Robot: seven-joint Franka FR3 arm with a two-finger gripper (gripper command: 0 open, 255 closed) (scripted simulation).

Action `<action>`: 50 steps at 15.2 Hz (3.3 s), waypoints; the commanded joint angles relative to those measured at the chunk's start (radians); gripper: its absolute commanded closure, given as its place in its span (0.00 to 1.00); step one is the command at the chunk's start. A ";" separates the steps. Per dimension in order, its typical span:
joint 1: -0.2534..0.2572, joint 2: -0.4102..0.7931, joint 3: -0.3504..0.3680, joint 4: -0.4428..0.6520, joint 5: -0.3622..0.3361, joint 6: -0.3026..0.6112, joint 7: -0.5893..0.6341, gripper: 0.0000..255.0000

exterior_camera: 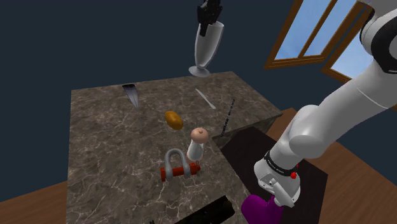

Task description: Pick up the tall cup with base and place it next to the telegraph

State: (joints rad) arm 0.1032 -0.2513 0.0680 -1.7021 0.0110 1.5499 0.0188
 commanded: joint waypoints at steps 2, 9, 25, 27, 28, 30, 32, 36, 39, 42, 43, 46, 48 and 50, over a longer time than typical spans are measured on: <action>0.018 -0.096 0.027 -0.088 0.011 -0.007 0.044 1.00; 0.060 -0.286 0.100 -0.239 0.054 -0.043 0.150 1.00; 0.168 -0.591 0.314 -0.358 0.235 -0.195 0.441 1.00; 0.180 -0.614 0.346 -0.353 0.263 -0.215 0.483 1.00; 0.185 -0.624 0.363 -0.349 0.278 -0.225 0.505 1.00; 0.195 -0.641 0.396 -0.337 0.308 -0.244 0.548 1.00; 0.203 -0.655 0.430 -0.321 0.338 -0.262 0.593 1.00; 0.213 -0.673 0.501 -0.276 0.399 -0.295 0.686 1.00; 0.215 -0.677 0.558 -0.231 0.445 -0.317 0.758 1.00; 0.214 -0.684 0.613 -0.202 0.490 -0.326 0.822 1.00; 0.218 -0.693 0.615 -0.221 0.494 -0.316 0.820 1.00; 0.228 -0.719 0.622 -0.274 0.506 -0.287 0.813 1.00; 0.235 -0.736 0.628 -0.309 0.514 -0.268 0.809 1.00; 0.242 -0.751 0.634 -0.343 0.523 -0.249 0.805 1.00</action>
State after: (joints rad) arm 0.3395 -0.9921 0.7004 -2.0250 0.5290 1.2928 0.8260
